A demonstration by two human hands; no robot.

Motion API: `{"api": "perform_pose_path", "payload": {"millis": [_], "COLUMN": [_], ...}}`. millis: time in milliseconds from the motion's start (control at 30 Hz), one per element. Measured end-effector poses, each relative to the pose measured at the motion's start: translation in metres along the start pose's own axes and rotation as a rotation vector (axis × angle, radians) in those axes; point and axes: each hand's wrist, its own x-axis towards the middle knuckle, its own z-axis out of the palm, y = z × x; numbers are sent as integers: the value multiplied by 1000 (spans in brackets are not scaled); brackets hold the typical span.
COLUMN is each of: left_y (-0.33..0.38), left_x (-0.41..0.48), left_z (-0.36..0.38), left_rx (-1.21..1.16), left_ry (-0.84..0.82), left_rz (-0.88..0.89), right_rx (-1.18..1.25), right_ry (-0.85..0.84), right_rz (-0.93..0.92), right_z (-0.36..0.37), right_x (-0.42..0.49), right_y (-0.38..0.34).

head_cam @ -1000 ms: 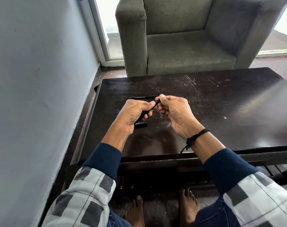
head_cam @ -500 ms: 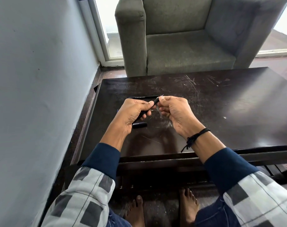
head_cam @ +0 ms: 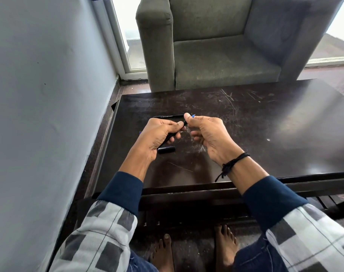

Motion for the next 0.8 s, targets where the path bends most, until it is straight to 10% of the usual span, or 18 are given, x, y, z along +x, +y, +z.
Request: {"api": "perform_pose_path", "payload": {"millis": [800], "left_y": [0], "left_x": [0], "left_z": [0], "left_rx": [12], "left_ry": [9], "left_rz": [14], "right_rx": [35], "right_ry": [-7], "right_rz": [-17], "right_z": [-1], "right_x": [0], "right_y": [-1]}}
